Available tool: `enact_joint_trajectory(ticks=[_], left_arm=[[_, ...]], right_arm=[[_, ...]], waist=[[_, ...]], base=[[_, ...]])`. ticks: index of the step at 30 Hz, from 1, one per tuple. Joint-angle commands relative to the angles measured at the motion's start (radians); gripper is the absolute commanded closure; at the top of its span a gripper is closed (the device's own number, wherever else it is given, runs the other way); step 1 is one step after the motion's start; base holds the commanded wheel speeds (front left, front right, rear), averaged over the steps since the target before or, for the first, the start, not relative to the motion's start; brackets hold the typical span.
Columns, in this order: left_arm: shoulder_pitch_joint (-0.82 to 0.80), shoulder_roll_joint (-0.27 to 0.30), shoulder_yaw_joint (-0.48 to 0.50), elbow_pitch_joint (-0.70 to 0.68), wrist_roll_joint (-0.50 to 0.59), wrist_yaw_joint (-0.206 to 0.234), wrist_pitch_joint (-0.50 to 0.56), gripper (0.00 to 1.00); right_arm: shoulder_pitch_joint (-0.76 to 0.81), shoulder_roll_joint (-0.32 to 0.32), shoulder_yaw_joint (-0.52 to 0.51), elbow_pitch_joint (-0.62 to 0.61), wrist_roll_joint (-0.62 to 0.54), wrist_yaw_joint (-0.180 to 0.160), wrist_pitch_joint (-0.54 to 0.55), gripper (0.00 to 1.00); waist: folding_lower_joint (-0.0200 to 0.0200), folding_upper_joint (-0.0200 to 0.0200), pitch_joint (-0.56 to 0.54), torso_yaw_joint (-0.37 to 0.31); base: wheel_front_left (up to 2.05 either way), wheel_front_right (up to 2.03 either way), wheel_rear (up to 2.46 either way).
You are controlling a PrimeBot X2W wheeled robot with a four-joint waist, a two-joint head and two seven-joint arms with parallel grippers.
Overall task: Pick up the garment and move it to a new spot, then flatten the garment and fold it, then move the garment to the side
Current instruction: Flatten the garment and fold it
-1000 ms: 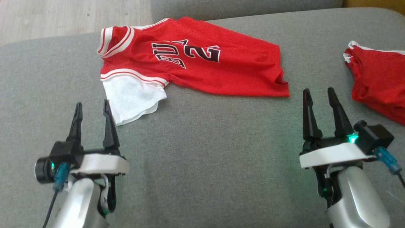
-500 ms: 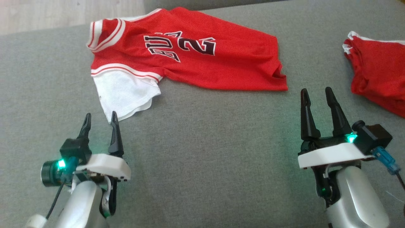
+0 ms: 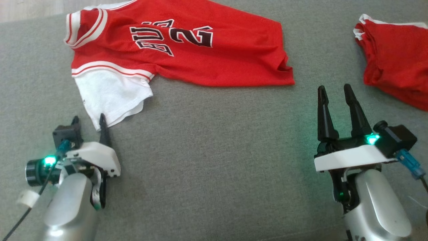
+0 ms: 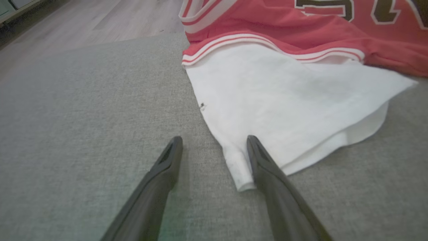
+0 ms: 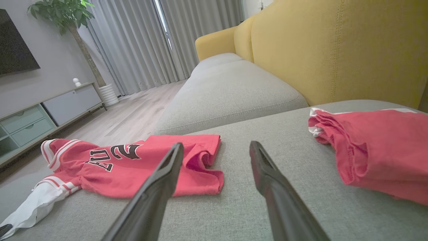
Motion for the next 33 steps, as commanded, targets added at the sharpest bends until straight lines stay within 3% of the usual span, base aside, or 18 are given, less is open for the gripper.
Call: enact_joint_trajectory(ticks=[1,8,9,10,11,16,21,26,33], left_arm=[[-0.042,0.037,0.031,0.001,0.008,0.008,0.009,0.0],[-0.046,0.024,0.003,0.069,-0.012,-0.025,0.096,0.0],[-0.047,0.023,0.001,0.073,-0.017,-0.033,0.105,0.23],[-0.048,0.022,-0.001,0.074,-0.021,-0.039,0.107,0.76],[-0.05,0.02,-0.001,0.072,-0.024,-0.042,0.105,1.0],[-0.057,0.018,0.007,0.047,-0.031,-0.041,0.052,1.0],[-0.063,0.013,0.033,-0.019,-0.035,-0.026,-0.099,1.0],[-0.052,0.004,0.045,-0.091,-0.031,-0.018,-0.198,1.0],[-0.019,-0.003,0.038,-0.173,-0.015,-0.02,-0.227,1.0]], right_arm=[[-0.027,0.0,0.019,-0.037,0.007,0.007,-0.006,0.0],[-0.03,0.0,0.015,-0.039,0.011,0.007,-0.006,0.0],[-0.03,0.0,0.014,-0.039,0.011,0.007,-0.006,0.0],[-0.03,0.0,0.012,-0.039,0.011,0.007,-0.006,0.0],[-0.03,0.0,0.011,-0.039,0.01,0.007,-0.006,0.0],[-0.029,0.0,0.005,-0.034,0.003,0.007,-0.006,0.0],[-0.037,0.0,-0.005,0.008,-0.025,0.007,-0.006,0.0],[-0.07,0.0,-0.026,0.108,-0.052,0.007,0.01,0.0],[-0.16,0.0,-0.036,0.273,-0.015,0.007,0.088,0.0]], waist=[[-0.0001,-0.0001,0.004,-0.007],[-0.0001,-0.0001,0.0,-0.015],[-0.0001,-0.0001,-0.001,-0.015],[-0.0001,-0.0001,-0.002,-0.013],[-0.0001,-0.0001,-0.002,-0.012],[-0.0001,-0.0001,-0.006,0.0],[-0.0001,-0.0001,-0.017,0.021],[-0.0001,-0.0001,-0.032,0.047],[-0.0001,-0.0001,-0.039,0.08]], base=[[0.0,0.0,0.0],[0.0,0.0,0.0],[0.0,0.0,0.0],[0.0,0.0,0.0],[0.0,0.0,0.0],[0.0,0.0,0.0],[0.0,0.0,0.0],[0.0,0.0,0.0],[0.0,0.0,0.0]])
